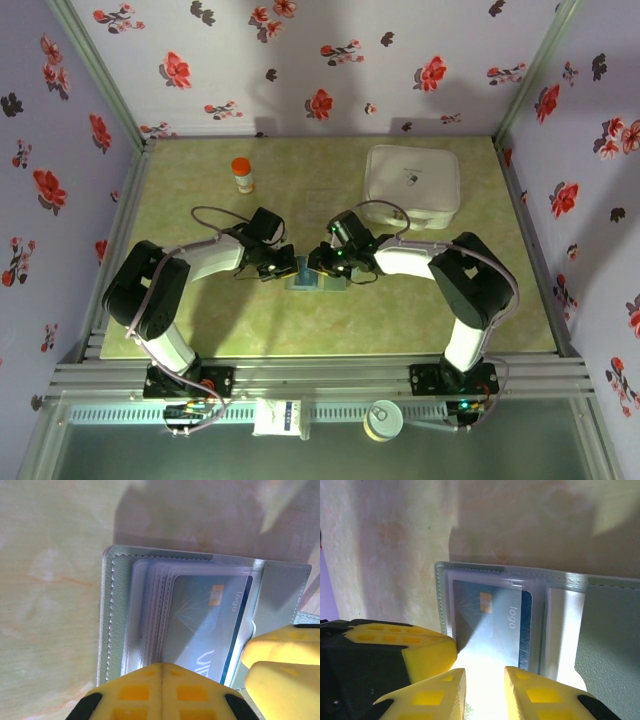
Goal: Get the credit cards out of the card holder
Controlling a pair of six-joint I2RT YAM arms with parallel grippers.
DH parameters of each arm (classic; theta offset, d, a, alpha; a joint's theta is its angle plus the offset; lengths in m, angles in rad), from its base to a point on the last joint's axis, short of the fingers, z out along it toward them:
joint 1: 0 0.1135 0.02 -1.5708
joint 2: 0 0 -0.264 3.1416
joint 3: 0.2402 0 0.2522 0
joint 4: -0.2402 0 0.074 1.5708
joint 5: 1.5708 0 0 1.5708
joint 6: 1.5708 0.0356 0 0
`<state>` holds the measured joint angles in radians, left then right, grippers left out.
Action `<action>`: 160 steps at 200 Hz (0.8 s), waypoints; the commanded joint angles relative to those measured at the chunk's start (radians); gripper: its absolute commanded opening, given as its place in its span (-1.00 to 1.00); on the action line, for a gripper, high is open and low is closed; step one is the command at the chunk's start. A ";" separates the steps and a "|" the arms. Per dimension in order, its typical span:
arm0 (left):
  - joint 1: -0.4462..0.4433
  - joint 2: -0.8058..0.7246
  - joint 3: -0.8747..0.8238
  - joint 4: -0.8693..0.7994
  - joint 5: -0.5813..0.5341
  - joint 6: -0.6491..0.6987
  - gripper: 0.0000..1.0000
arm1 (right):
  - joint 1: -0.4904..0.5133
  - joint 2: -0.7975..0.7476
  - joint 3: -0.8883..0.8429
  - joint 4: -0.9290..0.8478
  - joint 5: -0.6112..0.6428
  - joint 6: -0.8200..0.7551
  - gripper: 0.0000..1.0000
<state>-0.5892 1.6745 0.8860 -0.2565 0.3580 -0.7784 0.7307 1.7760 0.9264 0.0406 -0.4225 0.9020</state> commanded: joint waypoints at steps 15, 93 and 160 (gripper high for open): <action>0.005 0.014 0.015 -0.033 -0.021 0.017 -0.93 | -0.007 0.025 -0.006 -0.010 -0.002 0.008 -0.47; 0.008 0.003 0.013 -0.035 -0.019 0.014 -0.92 | -0.007 0.028 0.015 -0.102 0.051 -0.031 -0.51; 0.011 -0.055 0.018 -0.046 -0.033 0.015 -0.80 | -0.007 -0.025 -0.011 -0.042 0.038 -0.025 -0.48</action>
<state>-0.5861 1.6642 0.8860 -0.2634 0.3573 -0.7784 0.7307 1.7824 0.9264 -0.0254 -0.3923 0.8906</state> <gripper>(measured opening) 0.097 0.250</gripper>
